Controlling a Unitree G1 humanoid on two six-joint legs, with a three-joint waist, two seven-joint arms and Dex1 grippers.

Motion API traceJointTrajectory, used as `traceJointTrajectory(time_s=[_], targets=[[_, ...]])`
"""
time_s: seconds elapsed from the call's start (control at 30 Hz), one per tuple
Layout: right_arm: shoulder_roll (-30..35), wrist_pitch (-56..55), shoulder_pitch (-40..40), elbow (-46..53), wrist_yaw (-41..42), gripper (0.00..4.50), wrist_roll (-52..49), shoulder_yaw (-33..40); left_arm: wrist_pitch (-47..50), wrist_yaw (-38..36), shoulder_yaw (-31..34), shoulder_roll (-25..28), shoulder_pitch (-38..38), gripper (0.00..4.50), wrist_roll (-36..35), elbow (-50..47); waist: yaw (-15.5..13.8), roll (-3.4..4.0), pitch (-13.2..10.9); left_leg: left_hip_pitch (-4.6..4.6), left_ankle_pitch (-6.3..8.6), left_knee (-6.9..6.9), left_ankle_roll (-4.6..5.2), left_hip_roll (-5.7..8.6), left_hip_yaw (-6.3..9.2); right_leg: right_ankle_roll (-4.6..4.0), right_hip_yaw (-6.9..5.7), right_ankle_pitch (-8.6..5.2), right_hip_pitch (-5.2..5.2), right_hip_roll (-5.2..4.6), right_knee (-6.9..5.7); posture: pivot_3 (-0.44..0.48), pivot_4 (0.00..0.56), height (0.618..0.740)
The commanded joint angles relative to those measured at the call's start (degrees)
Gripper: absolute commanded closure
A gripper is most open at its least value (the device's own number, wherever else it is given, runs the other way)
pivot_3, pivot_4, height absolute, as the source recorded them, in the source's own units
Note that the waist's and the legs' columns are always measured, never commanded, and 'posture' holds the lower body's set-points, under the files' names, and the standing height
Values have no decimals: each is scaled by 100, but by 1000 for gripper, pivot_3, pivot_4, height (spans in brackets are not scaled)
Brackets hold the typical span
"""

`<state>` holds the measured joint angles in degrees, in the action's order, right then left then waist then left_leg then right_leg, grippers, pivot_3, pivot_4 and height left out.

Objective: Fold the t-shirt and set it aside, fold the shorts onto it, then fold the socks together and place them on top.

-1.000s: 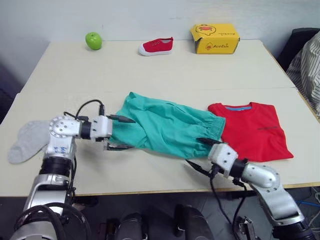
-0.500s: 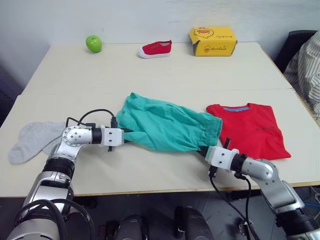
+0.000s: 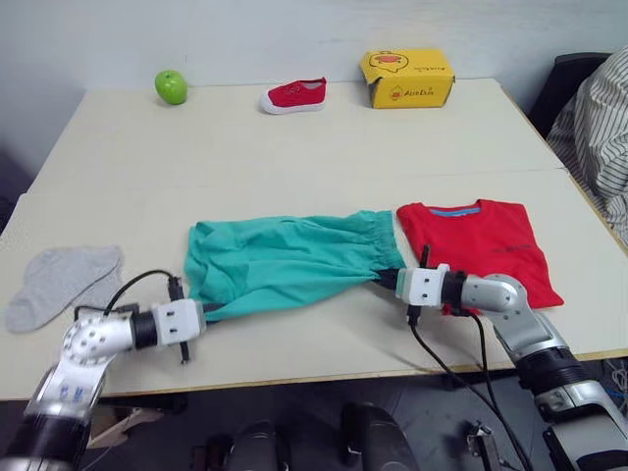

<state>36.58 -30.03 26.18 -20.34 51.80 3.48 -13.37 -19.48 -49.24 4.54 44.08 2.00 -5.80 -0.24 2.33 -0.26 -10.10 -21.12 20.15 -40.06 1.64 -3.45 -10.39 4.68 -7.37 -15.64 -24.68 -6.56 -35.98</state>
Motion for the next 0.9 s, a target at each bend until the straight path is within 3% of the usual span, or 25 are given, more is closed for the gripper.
traceJointTrajectory(time_s=[0.03, 0.23, 0.43, 0.53, 0.57, 0.7, 0.77, 0.9], targets=[[140, 259, -284, 386, 47, 4500, -170, 165, 390, 379, 329, 0, 357, 4484, 75, -580, -69, 0, 0, 2, 0, -2, 1, 0, 0, 0, 1, 0, 2, 0, 1, 0, 150, 740], [104, 1056, -966, 1345, -241, 4500, -360, 386, 624, 473, 412, 15, 613, 4484, 35, -805, -76, 1, 1, 4, 4, 0, -8, -2, 4, -12, 2, -7, -3, -6, 1, 0, 150, 740], [281, 1347, -1444, 1996, -128, 2702, -430, 431, 588, 341, 699, 44, 906, 2778, -257, -1095, -72, 1, 2, 6, 9, 0, -17, -11, 6, -19, -3, -10, -4, -1, 4, 0, 150, 740], [409, 1870, -1756, 2814, 182, 1723, -1405, 778, 894, -89, 1334, 30, 1449, 1870, -1363, -1574, -72, 1, 1, 4, 13, 1, -21, -15, 6, -23, 1, -13, -7, -8, 5, 0, 150, 740], [451, 2197, -1872, 3144, 322, 1347, -1922, 931, 1224, -246, 1564, 59, 1659, 1837, -1850, -1771, -74, 1, 1, 1, 16, 1, -22, -19, 7, -27, 8, -15, -11, -12, 5, 0, 150, 740], [647, 3671, -2184, 3995, 644, 1525, -3675, 1408, 2490, -1000, 2183, 492, 2433, 1837, -3110, -2347, -74, -1, 0, 5, 20, 0, -28, -33, 16, -37, 35, -20, -6, -10, 10, 0, 150, 740], [689, 4287, -2200, 4185, 713, 2056, -4288, 1500, 2838, -1023, 2371, 560, 2383, 2030, -3513, -2460, -81, -2, 1, 9, 21, 0, -28, -31, 17, -39, 34, -22, -1, -6, 11, 0, 150, 740], [73, 4612, -1676, 4153, 118, 3472, -4051, 1165, 3443, -309, 1987, 299, 1177, 3061, -3979, -2482, -134, -5, 4, 9, 22, -2, -28, -26, 33, -43, 32, -22, 6, -2, 8, 0, 150, 740]])
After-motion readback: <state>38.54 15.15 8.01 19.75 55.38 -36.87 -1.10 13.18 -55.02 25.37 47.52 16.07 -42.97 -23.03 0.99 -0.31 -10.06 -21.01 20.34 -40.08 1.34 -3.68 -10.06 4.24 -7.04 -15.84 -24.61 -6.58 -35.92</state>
